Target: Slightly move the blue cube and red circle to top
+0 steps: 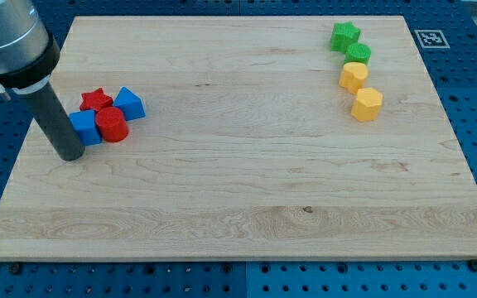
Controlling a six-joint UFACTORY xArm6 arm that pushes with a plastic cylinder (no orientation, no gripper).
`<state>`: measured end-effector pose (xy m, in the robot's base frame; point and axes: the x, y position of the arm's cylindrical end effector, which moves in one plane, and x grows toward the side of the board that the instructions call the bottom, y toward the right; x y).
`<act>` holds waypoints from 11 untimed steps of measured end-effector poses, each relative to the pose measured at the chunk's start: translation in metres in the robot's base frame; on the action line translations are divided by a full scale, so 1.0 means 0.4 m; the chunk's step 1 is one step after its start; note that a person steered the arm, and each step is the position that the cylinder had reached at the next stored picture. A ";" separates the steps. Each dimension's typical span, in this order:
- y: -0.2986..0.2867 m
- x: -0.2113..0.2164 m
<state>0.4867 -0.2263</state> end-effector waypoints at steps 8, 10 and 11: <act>0.063 0.036; 0.064 -0.014; 0.064 -0.035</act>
